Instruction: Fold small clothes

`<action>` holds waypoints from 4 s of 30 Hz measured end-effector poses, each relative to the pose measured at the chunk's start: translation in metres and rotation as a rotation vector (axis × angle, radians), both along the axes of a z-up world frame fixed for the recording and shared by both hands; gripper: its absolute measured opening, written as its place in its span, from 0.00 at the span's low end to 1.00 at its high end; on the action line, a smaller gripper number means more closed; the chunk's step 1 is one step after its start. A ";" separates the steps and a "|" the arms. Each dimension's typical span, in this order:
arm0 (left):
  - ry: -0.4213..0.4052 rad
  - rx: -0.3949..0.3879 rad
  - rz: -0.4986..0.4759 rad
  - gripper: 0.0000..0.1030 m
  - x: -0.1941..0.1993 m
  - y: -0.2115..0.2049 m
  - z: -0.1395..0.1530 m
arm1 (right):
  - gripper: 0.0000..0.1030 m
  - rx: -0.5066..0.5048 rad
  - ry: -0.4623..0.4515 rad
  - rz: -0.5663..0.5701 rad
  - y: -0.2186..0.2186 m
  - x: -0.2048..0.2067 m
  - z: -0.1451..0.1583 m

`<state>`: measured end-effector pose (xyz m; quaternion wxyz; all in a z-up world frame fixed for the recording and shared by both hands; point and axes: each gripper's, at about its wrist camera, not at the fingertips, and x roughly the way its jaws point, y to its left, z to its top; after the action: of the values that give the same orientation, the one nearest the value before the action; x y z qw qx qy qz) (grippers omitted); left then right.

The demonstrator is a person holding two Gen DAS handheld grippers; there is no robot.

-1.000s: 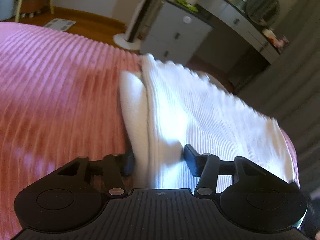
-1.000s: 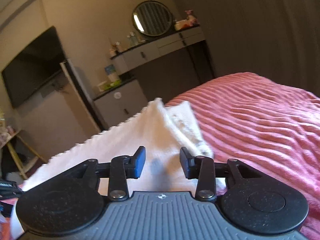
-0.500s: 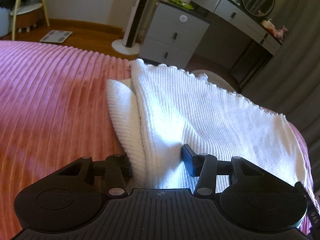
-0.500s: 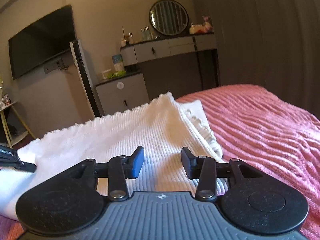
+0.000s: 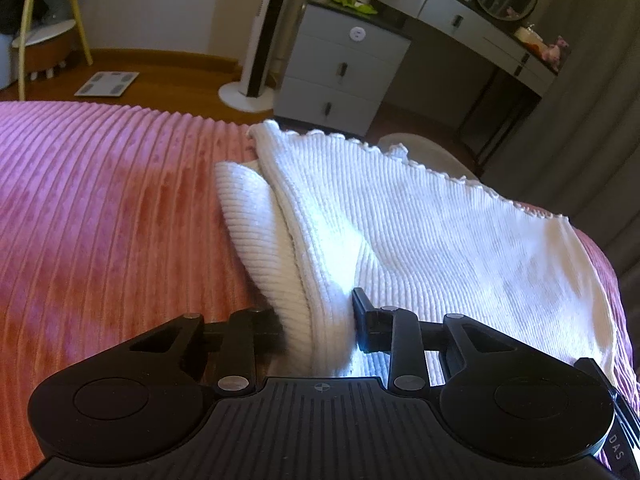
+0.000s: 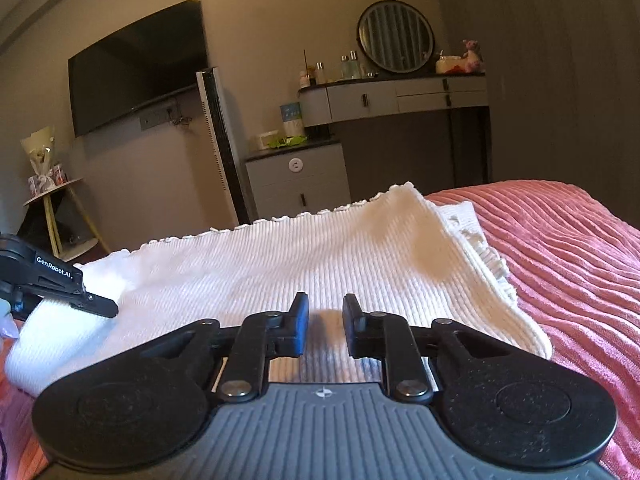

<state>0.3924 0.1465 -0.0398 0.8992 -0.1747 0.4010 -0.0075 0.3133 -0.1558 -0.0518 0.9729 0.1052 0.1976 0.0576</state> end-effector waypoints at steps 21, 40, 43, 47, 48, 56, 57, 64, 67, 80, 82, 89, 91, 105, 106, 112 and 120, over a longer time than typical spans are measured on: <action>-0.013 -0.040 0.000 0.51 -0.033 0.018 0.009 | 0.28 0.012 0.012 -0.103 -0.045 0.003 0.020; 0.009 0.098 -0.050 0.21 0.081 0.018 0.008 | 0.10 -0.105 0.329 0.089 -0.053 0.199 0.033; -0.027 0.091 -0.038 0.15 0.079 0.019 0.011 | 0.07 -0.197 0.228 0.052 -0.041 0.194 0.048; -0.116 0.137 -0.029 0.14 0.069 0.012 0.025 | 0.07 -0.286 0.111 -0.009 -0.030 0.191 0.061; -0.132 0.166 -0.019 0.14 0.069 0.007 0.026 | 0.07 -0.340 0.094 -0.022 -0.024 0.191 0.058; -0.132 0.350 -0.015 0.35 0.066 -0.013 0.018 | 0.20 -0.475 0.186 -0.082 -0.007 0.188 0.038; -0.146 0.347 -0.010 0.50 0.054 -0.011 0.023 | 0.22 -0.426 0.145 -0.084 -0.007 0.170 0.049; -0.183 0.215 -0.017 0.85 -0.042 0.018 0.032 | 0.35 -0.143 0.183 0.085 0.016 0.050 0.046; -0.094 0.215 -0.067 0.85 -0.047 0.015 0.019 | 0.35 -0.151 0.218 0.024 0.014 0.036 0.019; -0.022 -0.061 -0.026 0.61 -0.021 0.031 -0.008 | 0.16 -0.103 0.055 0.063 0.032 -0.007 0.037; -0.025 -0.077 -0.023 0.44 -0.019 0.029 -0.008 | 0.16 -0.109 0.016 0.154 0.048 -0.009 0.024; -0.070 -0.050 -0.035 0.24 -0.018 0.019 0.024 | 0.15 -0.072 0.115 0.187 0.045 0.004 0.005; -0.115 -0.040 -0.066 0.23 -0.021 0.007 0.040 | 0.15 -0.022 0.089 0.157 0.030 -0.003 0.012; -0.257 0.136 -0.435 0.20 0.003 -0.176 0.067 | 0.16 0.243 0.107 -0.026 -0.049 -0.003 0.003; -0.260 0.148 -0.447 0.20 0.003 -0.187 0.058 | 0.16 0.265 0.109 -0.030 -0.053 -0.002 0.001; -0.218 0.025 -0.417 0.30 0.005 -0.194 0.010 | 0.16 0.379 0.125 -0.025 -0.067 0.000 -0.013; -0.313 -0.018 -0.188 0.65 -0.067 -0.122 0.047 | 0.36 0.510 0.128 -0.005 -0.078 -0.001 -0.010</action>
<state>0.3255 0.0249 0.0072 0.9444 -0.1410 0.2707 -0.1221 0.3121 -0.2339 -0.0621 0.9007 0.3509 0.2374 0.0964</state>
